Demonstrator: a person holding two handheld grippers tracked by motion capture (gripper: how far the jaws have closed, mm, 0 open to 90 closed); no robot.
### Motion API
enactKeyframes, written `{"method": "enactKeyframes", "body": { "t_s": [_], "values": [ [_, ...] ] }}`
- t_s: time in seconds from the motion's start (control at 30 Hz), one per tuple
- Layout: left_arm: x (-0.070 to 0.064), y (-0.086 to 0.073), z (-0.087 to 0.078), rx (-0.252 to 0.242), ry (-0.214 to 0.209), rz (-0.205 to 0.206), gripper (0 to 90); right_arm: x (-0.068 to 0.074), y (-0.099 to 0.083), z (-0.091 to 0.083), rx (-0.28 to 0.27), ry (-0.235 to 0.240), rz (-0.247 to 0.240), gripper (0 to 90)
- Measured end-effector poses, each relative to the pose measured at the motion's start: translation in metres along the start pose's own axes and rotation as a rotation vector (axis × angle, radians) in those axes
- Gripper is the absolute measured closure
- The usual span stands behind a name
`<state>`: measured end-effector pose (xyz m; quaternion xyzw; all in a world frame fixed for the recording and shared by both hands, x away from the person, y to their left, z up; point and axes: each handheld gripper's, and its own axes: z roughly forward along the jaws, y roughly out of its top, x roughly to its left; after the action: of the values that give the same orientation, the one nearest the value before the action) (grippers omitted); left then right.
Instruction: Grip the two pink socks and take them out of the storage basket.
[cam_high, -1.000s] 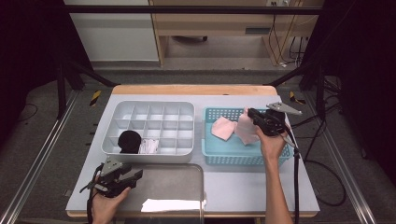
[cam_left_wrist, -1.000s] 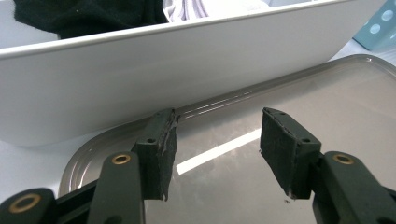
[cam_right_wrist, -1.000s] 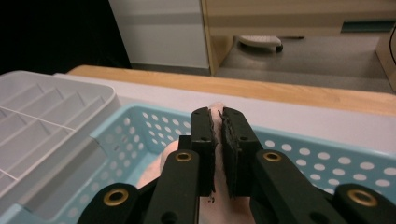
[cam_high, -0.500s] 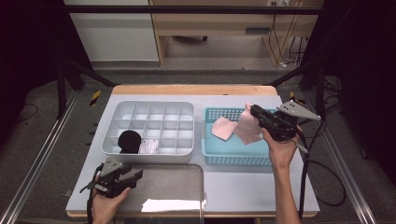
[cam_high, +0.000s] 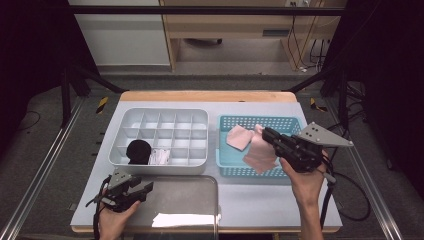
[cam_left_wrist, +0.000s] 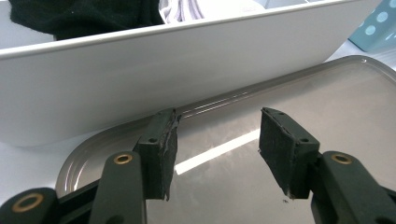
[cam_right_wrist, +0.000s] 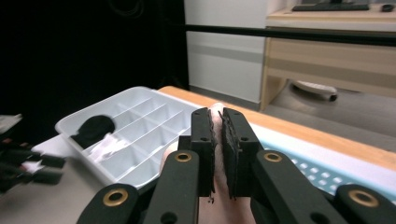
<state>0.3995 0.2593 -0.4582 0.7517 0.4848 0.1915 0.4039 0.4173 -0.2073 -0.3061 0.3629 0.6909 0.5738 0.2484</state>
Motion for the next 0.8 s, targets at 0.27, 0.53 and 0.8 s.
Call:
{"method": "enactKeyframes", "body": {
  "t_s": [0.27, 0.53, 0.8],
  "values": [
    [0.0, 0.0, -0.001, -0.001, 0.002, 0.0, 45.8, 0.013, -0.025, -0.009, 0.059, 0.044, 0.017, 83.4],
    [-0.001, 0.0, -0.002, -0.007, 0.002, -0.004, 45.8, 0.016, -0.068, -0.007, 0.151, 0.076, 0.045, 83.2],
    [-0.001, 0.0, -0.003, -0.013, 0.005, -0.004, 45.9, 0.014, -0.103, -0.004, 0.245, 0.087, 0.085, 82.9]
  ]
}}
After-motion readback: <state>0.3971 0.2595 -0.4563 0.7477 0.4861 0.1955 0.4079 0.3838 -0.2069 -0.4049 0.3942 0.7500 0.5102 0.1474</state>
